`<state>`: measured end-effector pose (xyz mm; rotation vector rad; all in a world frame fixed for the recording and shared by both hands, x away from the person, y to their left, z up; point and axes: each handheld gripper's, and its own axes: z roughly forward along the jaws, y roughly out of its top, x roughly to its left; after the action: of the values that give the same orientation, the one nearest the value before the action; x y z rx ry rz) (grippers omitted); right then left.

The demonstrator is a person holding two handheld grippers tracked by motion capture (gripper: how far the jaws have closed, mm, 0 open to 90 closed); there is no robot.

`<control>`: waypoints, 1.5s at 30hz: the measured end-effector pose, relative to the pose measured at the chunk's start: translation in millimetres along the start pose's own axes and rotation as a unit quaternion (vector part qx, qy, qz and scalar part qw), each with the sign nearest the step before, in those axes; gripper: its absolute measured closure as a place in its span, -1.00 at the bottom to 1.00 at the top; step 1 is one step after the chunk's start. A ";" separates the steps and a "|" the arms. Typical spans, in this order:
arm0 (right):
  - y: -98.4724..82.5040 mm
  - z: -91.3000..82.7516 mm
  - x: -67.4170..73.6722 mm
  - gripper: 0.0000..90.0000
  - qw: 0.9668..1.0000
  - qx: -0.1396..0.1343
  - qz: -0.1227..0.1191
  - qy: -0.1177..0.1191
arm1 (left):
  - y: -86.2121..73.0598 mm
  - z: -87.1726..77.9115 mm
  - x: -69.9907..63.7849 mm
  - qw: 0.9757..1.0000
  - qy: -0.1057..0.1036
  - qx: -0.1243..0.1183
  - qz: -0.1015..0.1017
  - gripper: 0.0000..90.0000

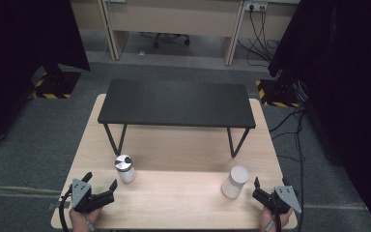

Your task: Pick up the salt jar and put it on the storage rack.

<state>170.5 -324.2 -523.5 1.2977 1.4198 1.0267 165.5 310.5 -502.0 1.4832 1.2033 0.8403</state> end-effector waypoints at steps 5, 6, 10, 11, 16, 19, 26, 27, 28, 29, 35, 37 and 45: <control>-0.7 -0.4 -0.3 -1.00 1.000 -0.002 0.003 0.000 | 6.8 2.4 -2.1 1.000 -0.006 -0.008 0.003 -1.00; -0.9 -0.5 -0.3 -0.99 1.000 -0.003 0.003 0.000 | 6.8 2.4 -2.1 1.000 -0.006 -0.008 0.003 -0.99; -1.1 -0.7 -0.3 -1.00 1.000 -0.003 0.003 -0.001 | 9.7 4.5 -7.3 1.000 -0.015 -0.008 0.015 -0.99; -1.3 -0.8 -0.3 -0.99 1.000 -0.004 0.004 -0.001 | 10.0 5.0 -9.0 1.000 -0.016 -0.009 0.017 -0.99; -1.6 -0.9 -0.4 -1.00 1.000 -0.005 0.004 -0.001 | 11.8 7.8 -13.1 1.000 -0.018 -0.007 0.018 -0.99; -1.3 -0.8 -0.3 -1.00 1.000 -0.004 0.002 0.000 | 14.8 9.5 -14.5 1.000 -0.021 -0.009 0.020 -0.99; -1.8 -1.0 -0.8 -0.99 1.000 -0.006 0.005 0.001 | 19.6 13.9 -17.0 0.999 -0.028 -0.013 0.024 -0.99; -1.9 -1.0 -0.9 -0.99 1.000 -0.006 0.005 0.001 | 20.4 16.1 -18.1 0.999 -0.030 -0.014 0.021 -0.99; -1.9 -1.1 -0.9 -0.99 1.000 -0.006 0.005 0.001 | 20.8 17.1 -18.8 0.999 -0.031 -0.013 0.023 -0.99; -1.9 -1.1 -0.9 -0.99 1.000 -0.006 0.004 0.001 | 21.5 18.0 -19.6 0.999 -0.032 -0.012 0.025 -0.99; -1.8 -1.0 -1.0 -0.99 1.000 -0.005 0.003 0.002 | 22.7 23.8 -23.1 0.999 -0.036 -0.011 0.033 -0.99; -1.7 -1.0 -1.0 -0.99 1.000 -0.005 0.003 0.002 | 22.3 27.0 -24.8 0.999 -0.038 -0.014 0.036 -0.99; -1.3 -0.7 -1.2 -0.99 1.000 -0.004 -0.001 0.004 | 17.9 35.1 -25.3 0.998 -0.039 -0.026 0.034 -0.99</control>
<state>169.6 -325.6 -524.4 1.2887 1.4210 1.0358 196.2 276.7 -491.7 1.5081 1.0715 0.8436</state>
